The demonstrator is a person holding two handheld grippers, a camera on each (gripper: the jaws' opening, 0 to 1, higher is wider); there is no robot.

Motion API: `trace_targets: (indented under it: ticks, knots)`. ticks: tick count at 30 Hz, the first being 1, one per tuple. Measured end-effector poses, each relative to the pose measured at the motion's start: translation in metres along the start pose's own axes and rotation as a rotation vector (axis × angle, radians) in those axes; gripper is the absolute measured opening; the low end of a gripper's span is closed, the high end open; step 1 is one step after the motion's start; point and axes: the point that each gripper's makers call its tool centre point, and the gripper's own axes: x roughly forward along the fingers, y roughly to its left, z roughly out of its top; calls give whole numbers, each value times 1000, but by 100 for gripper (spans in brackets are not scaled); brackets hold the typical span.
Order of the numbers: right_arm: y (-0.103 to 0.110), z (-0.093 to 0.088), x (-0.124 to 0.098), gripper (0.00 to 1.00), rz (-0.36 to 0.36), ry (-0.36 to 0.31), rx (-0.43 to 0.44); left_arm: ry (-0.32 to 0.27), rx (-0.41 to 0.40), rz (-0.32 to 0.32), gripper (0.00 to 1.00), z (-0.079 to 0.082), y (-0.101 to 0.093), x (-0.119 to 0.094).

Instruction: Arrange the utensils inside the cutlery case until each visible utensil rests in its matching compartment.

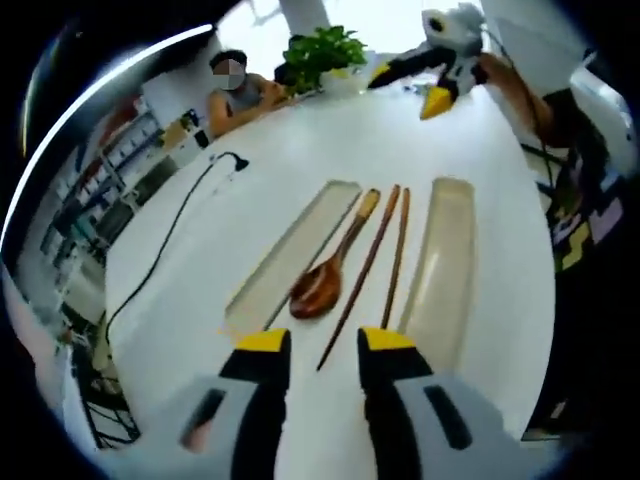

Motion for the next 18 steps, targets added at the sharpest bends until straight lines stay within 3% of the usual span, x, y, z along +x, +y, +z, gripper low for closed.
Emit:
trace_targets:
  ticks: [7,10,13,18]
  knots:
    - [15,3,15,50,94,36,-54,31,63,-68,25,0,-9,9]
    - [21,1,22,49,134,66,-55,64,29,-106,20,-4,-13,13]
    - [23,1,29,45,158,84,-75,54,49,-111,19,0,-10,16]
    - [35,-4,38,41,244,142,-76,109,102,-157,18,-8,-13,20]
